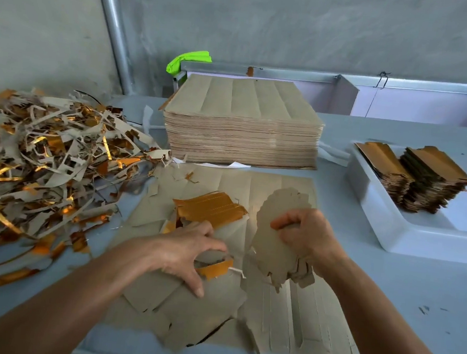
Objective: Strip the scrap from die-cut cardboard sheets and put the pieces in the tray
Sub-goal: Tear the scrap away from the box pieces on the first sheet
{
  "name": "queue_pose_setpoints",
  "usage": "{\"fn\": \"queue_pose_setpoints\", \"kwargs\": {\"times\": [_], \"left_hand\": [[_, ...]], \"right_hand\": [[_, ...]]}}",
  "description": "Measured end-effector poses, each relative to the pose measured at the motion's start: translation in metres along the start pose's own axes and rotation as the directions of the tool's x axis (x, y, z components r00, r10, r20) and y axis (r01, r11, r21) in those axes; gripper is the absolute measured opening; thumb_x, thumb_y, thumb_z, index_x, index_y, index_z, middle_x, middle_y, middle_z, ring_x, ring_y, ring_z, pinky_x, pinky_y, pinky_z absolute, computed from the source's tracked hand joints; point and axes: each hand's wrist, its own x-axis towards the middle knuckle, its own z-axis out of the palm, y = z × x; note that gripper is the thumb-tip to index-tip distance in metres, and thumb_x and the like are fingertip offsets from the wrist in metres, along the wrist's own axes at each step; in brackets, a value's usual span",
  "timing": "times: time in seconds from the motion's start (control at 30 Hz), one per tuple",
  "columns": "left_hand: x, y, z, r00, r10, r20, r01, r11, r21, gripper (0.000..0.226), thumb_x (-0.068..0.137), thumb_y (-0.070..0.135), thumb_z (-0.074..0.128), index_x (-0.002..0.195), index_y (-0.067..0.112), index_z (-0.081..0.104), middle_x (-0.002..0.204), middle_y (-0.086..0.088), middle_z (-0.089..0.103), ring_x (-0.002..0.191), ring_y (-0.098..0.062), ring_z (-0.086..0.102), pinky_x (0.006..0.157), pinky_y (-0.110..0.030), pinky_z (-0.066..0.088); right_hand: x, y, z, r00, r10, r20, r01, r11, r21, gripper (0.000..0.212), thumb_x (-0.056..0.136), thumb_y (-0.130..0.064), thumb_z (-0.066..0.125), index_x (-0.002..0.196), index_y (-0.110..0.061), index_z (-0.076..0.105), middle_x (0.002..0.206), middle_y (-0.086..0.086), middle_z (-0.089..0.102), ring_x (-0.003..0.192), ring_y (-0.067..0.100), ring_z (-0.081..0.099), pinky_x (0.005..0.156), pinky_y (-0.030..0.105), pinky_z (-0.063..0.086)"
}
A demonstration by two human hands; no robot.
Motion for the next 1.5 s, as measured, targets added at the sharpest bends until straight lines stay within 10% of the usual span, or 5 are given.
{"fn": "queue_pose_setpoints", "kwargs": {"times": [0.5, 0.97, 1.23, 1.37, 1.5], "left_hand": [[-0.001, 0.000, -0.047, 0.917, -0.085, -0.389, -0.249, 0.641, -0.726, 0.024, 0.078, 0.013, 0.072, 0.093, 0.028, 0.063, 0.100, 0.005, 0.064, 0.097, -0.008, 0.056, 0.085, -0.022, 0.039], [0.015, 0.014, -0.035, 0.757, -0.127, -0.641, -0.178, 0.904, -0.389, 0.003, 0.090, 0.007, 0.059, 0.088, 0.008, 0.062, 0.071, 0.002, 0.061, 0.072, -0.019, 0.060, 0.064, -0.021, 0.044], [0.014, 0.061, -0.022, 0.935, -0.010, -0.355, -0.017, 0.997, -0.072, 0.094, 0.051, 0.074, 0.072, 0.127, 0.024, 0.046, 0.118, 0.009, 0.053, 0.108, -0.012, 0.049, 0.098, -0.037, 0.040], [0.019, 0.057, -0.010, 0.909, 0.032, -0.415, -0.104, 0.983, -0.152, 0.014, 0.082, 0.032, 0.070, 0.079, 0.022, 0.060, 0.064, 0.015, 0.050, 0.060, 0.000, 0.046, 0.072, -0.027, 0.039], [0.013, 0.036, -0.007, 0.880, 0.153, -0.450, -0.173, 0.985, -0.003, 0.024, 0.088, 0.013, 0.062, 0.066, 0.020, 0.057, 0.065, 0.013, 0.051, 0.063, -0.005, 0.047, 0.070, -0.027, 0.031]], "right_hand": [[-0.008, -0.001, -0.006, 0.996, -0.076, 0.037, 0.077, 0.997, -0.031, 0.024, 0.091, -0.025, 0.059, 0.069, -0.028, 0.067, 0.070, -0.012, 0.057, 0.068, 0.005, 0.051, 0.061, 0.019, 0.043], [0.000, 0.006, -0.001, 0.854, 0.405, -0.328, -0.055, 0.696, 0.716, 0.017, 0.086, -0.027, 0.066, 0.075, -0.014, 0.062, 0.081, 0.004, 0.068, 0.079, 0.025, 0.066, 0.083, 0.046, 0.055], [-0.002, -0.010, 0.011, 0.855, 0.424, -0.298, 0.025, 0.541, 0.841, 0.020, 0.092, -0.021, 0.061, 0.072, -0.019, 0.059, 0.073, -0.001, 0.066, 0.064, 0.011, 0.063, 0.054, 0.023, 0.052], [-0.005, -0.015, 0.007, 0.860, 0.440, -0.260, 0.022, 0.476, 0.879, 0.017, 0.092, -0.020, 0.060, 0.076, -0.019, 0.060, 0.078, 0.000, 0.066, 0.067, 0.012, 0.062, 0.063, 0.029, 0.055], [0.002, -0.005, -0.021, 0.769, 0.533, -0.353, 0.069, 0.480, 0.875, 0.007, 0.093, -0.023, 0.060, 0.092, -0.016, 0.060, 0.089, -0.001, 0.064, 0.083, 0.016, 0.062, 0.082, 0.034, 0.052]]}}
